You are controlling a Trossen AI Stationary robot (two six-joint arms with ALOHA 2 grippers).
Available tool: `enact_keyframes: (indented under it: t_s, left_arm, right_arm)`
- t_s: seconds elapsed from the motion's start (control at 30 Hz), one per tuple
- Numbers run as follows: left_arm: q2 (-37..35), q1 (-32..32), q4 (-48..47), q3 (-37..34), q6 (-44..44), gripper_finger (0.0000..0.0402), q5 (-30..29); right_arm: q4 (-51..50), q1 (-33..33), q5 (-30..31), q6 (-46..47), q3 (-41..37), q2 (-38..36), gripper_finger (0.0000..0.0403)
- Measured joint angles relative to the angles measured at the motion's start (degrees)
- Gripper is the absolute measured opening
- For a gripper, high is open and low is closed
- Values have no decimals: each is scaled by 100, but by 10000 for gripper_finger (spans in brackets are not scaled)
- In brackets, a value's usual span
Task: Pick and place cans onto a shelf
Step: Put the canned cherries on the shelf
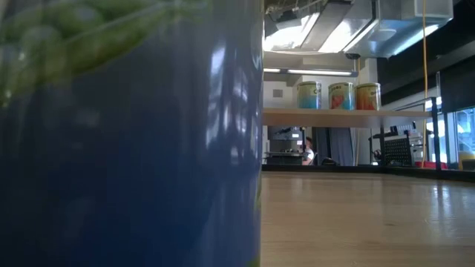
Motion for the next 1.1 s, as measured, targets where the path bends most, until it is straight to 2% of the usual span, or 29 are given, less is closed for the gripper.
enact_keyframes:
  t_s: [0.23,0.4,0.63,0.83,0.97,1.1]
  left_arm:
    - [-7,783,-27,772,1478,0,-346]
    - [275,1379,-26,1658,2719,0,-570]
    - [1467,1986,-43,3266,4633,0,-602]
    - [2670,2199,-48,4542,5959,0,-491]
    - [3368,2256,127,5105,6717,0,-27]
    - [3886,2252,330,5327,7198,0,248]
  right_arm:
    - [0,20,13,-75,-2,-120,5]
    - [0,20,15,-73,-2,-277,5]
    - [0,20,22,-69,2,-528,5]
    - [0,20,22,-69,2,-701,5]
    - [0,20,20,-69,2,-834,5]
    - [0,20,20,-69,2,-994,5]
